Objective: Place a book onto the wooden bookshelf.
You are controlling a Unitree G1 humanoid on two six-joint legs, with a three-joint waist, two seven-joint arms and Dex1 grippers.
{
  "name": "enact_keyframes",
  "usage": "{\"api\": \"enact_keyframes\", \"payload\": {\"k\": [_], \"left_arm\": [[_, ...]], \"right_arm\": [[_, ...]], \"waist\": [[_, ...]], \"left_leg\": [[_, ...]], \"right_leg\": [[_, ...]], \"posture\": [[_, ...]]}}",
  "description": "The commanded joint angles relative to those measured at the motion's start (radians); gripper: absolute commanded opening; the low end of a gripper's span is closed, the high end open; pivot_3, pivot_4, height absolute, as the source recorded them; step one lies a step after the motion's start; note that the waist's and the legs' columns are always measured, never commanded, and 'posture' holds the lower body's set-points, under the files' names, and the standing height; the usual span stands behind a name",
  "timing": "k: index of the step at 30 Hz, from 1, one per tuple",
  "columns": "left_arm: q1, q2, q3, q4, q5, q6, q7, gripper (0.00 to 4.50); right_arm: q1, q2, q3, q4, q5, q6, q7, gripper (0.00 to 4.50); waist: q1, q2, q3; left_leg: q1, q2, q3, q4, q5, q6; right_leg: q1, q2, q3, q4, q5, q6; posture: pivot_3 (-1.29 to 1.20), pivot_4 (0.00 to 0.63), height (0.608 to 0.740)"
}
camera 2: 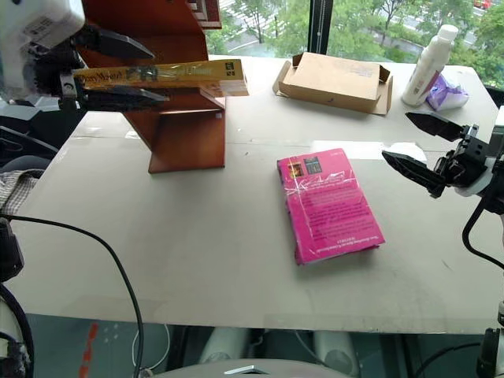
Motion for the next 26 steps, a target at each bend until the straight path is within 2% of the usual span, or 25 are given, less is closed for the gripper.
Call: {"api": "enact_keyframes", "payload": {"k": [1, 4, 6, 9, 14, 16, 19, 22, 26], "left_arm": [[0.089, -0.161, 0.106, -0.185, -0.152, 0.257, 0.135, 3.26], [0.286, -0.391, 0.155, -0.295, -0.174, 0.227, 0.313, 3.26], [0.412, -0.527, 0.169, -0.301, -0.166, 0.083, 0.421, 3.26], [0.563, -0.634, 0.153, -0.251, -0.162, -0.053, 0.533, 3.26], [0.815, -0.63, 0.137, -0.188, -0.196, -0.229, 0.547, 3.26], [0.943, -0.549, 0.153, -0.139, -0.176, -0.336, 0.486, 3.26], [1.065, -0.464, 0.174, -0.077, -0.179, -0.435, 0.453, 3.26], [1.146, -0.389, 0.188, -0.007, -0.171, -0.53, 0.417, 3.26], [1.17, -0.348, 0.152, 0.027, -0.188, -0.582, 0.42, 3.26]], "right_arm": [[0.022, -0.03, -0.064, -0.057, 0.033, 0.022, -0.02, 4.5], [0.079, -0.046, -0.106, -0.103, 0.052, 0.06, -0.045, 4.5], [0.131, -0.055, -0.138, -0.131, 0.063, 0.083, -0.056, 4.5], [0.242, -0.063, -0.191, -0.172, 0.05, 0.101, -0.069, 4.5], [0.469, -0.065, -0.293, -0.159, -0.033, 0.066, -0.031, 4.5], [0.578, -0.066, -0.336, -0.142, -0.088, 0.038, -0.004, 4.5], [0.658, -0.066, -0.385, -0.09, -0.134, 0.002, 0.005, 4.5], [0.742, -0.066, -0.402, -0.059, -0.207, -0.041, 0.011, 4.5], [0.775, -0.059, -0.401, -0.046, -0.239, -0.07, 0.0, 4.5]], "waist": [[0.001, 0.001, -0.001], [-0.003, -0.002, 0.001], [-0.003, -0.001, 0.0], [-0.004, -0.002, 0.0], [0.0, 0.002, -0.002], [0.0, 0.002, -0.002], [-0.004, 0.002, -0.002], [-0.003, 0.002, -0.002], [0.0, 0.002, -0.003]], "left_leg": [[0.001, 0.0, -0.001, 0.002, 0.0, 0.0], [0.014, -0.003, -0.004, 0.003, 0.0, 0.0], [0.018, -0.003, -0.006, 0.003, 0.0, 0.0], [0.017, -0.003, -0.008, 0.002, 0.0, 0.0], [0.017, -0.003, -0.008, -0.001, 0.0, 0.0], [0.016, -0.004, -0.008, -0.001, 0.0, 0.0], [0.017, -0.003, -0.007, -0.003, 0.0, 0.0], [0.018, -0.004, -0.007, -0.002, 0.0, 0.0], [0.018, -0.004, -0.008, -0.002, -0.001, -0.001]], "right_leg": [[0.003, 0.0, -0.001, 0.0, -0.001, 0.002], [0.018, 0.0, 0.0, 0.0, -0.001, 0.003], [0.022, 0.0, 0.0, 0.0, -0.001, 0.0], [0.022, -0.001, 0.001, 0.0, 0.001, -0.001], [0.022, -0.001, 0.002, -0.002, 0.001, -0.001], [0.021, -0.002, 0.002, -0.003, 0.001, -0.001], [0.021, -0.002, 0.002, -0.003, -0.002, -0.005], [0.021, -0.005, 0.002, -0.004, -0.002, -0.005], [0.021, -0.011, 0.001, -0.004, -0.002, -0.005]], "posture": [[0.0, 0.15, 0.74], [0.0, 0.15, 0.74], [0.0, 0.15, 0.74], [0.0, 0.15, 0.74], [0.0, 0.15, 0.74], [0.0, 0.15, 0.74], [0.0, 0.15, 0.74], [0.0, 0.15, 0.74], [0.0, 0.15, 0.74]]}}
